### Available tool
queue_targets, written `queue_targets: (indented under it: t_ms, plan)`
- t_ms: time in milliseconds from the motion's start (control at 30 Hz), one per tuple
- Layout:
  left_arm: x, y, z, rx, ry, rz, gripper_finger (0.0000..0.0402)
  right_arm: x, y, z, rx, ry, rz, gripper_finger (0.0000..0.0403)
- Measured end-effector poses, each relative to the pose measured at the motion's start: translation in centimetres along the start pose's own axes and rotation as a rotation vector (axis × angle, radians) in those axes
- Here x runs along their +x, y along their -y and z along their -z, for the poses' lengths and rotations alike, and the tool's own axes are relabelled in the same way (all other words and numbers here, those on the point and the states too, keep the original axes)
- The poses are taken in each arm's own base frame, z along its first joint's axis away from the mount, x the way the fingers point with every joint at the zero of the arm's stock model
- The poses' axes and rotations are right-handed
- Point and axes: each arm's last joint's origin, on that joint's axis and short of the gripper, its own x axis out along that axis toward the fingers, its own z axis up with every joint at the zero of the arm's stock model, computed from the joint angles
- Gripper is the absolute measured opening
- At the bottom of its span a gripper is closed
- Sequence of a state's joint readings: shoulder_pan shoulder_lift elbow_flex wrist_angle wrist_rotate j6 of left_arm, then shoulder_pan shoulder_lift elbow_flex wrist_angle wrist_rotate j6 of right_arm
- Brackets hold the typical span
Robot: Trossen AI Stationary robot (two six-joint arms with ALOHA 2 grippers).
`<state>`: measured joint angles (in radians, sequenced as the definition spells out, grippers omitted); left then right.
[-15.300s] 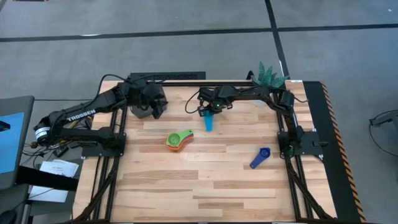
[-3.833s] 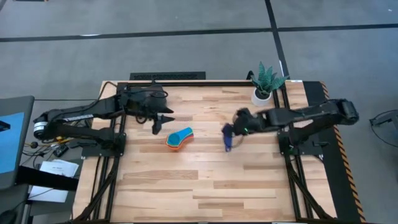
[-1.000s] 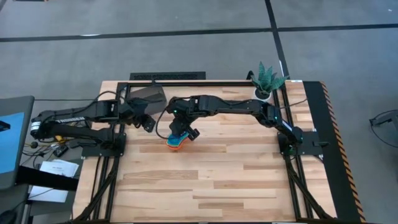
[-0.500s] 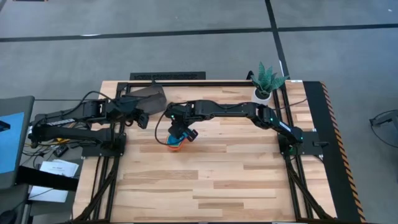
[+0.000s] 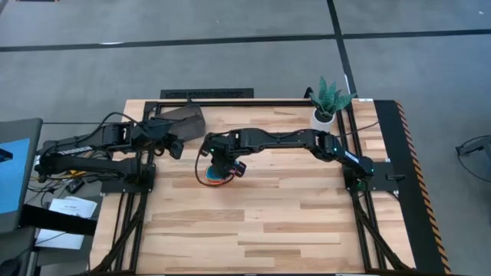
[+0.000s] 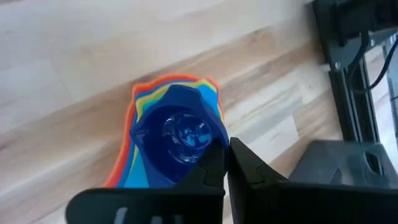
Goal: Nest measuring cups in basket
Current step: Stack the dark blue measuring cup on top of the light blue measuring cup
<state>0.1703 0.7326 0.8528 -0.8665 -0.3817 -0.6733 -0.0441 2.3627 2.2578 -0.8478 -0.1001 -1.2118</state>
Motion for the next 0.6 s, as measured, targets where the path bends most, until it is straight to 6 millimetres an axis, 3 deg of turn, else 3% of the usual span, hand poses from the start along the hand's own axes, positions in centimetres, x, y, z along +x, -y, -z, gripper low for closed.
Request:
queue_targets:
  t_ms: [400, 600]
  plan:
    - [0.00, 0.01, 0.01, 0.027, -0.003, 0.003, 0.0160, 0.03, 0.11, -0.41, -0.002, -0.004, 0.028, 0.0022]
    - [0.00, 0.02, 0.02, 0.042, -0.006, 0.008, 0.0160, 0.03, 0.11, -0.39, -0.001, -0.004, 0.028, 0.0044]
